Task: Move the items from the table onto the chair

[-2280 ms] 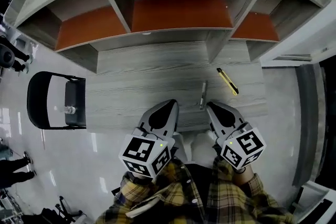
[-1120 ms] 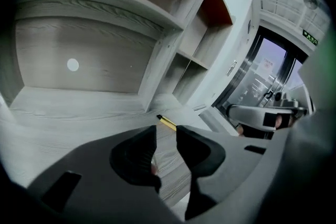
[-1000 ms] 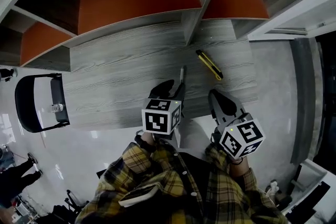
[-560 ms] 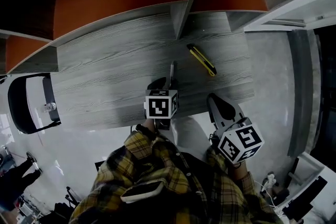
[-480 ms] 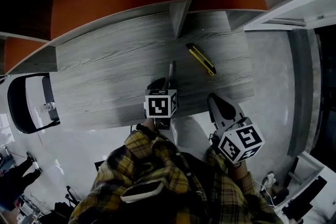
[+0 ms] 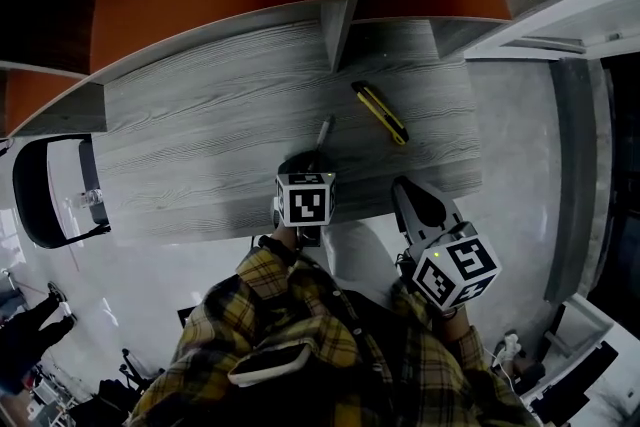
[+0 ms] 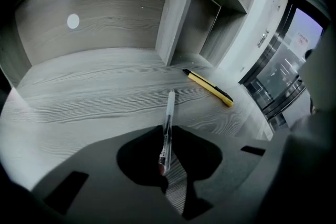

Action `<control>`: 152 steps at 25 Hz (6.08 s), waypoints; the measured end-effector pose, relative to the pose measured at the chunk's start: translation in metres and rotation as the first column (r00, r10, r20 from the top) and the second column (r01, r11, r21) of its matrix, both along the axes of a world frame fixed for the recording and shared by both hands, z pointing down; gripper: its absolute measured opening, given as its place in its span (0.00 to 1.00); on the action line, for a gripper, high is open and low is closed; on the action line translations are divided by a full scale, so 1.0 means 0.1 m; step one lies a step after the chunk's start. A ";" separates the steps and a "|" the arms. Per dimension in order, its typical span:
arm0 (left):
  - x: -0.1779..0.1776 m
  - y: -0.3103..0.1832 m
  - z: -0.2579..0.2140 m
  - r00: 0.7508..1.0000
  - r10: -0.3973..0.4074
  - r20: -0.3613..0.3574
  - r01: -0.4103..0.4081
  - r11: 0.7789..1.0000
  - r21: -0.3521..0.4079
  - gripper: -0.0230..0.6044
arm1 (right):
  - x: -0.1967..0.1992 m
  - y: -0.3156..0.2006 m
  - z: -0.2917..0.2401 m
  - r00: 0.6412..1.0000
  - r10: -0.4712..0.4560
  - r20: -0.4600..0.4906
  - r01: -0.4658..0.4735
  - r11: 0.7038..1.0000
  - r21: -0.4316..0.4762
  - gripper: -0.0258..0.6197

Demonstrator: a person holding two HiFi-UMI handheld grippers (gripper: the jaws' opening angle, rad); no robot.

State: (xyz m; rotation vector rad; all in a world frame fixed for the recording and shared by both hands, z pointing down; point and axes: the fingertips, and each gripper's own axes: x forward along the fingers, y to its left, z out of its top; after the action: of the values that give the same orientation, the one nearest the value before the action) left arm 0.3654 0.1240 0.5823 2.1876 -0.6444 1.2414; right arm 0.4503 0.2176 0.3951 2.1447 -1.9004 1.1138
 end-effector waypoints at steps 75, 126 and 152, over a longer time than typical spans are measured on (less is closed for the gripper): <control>-7.52 -2.94 0.97 0.576 -0.807 -0.129 0.809 0.586 -0.057 0.12 | -7.34 -3.77 1.27 0.522 -0.846 0.109 0.853 0.518 -0.061 0.07; -7.47 -3.05 0.95 0.528 -0.832 -0.169 0.832 0.547 -0.095 0.09 | -7.17 -3.78 0.60 0.569 -0.816 0.104 0.821 0.571 -0.015 0.07; -3.04 -1.35 -2.81 0.811 -0.148 -0.565 0.338 0.908 0.248 0.04 | -3.28 -1.71 -1.39 0.858 -0.492 -0.150 0.514 0.824 0.238 0.07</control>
State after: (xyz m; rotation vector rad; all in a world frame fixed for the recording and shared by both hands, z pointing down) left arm 0.0618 -0.0106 0.3016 2.4715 -0.9106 0.3546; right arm 0.1221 0.0467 0.2559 1.5813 -2.4881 0.6785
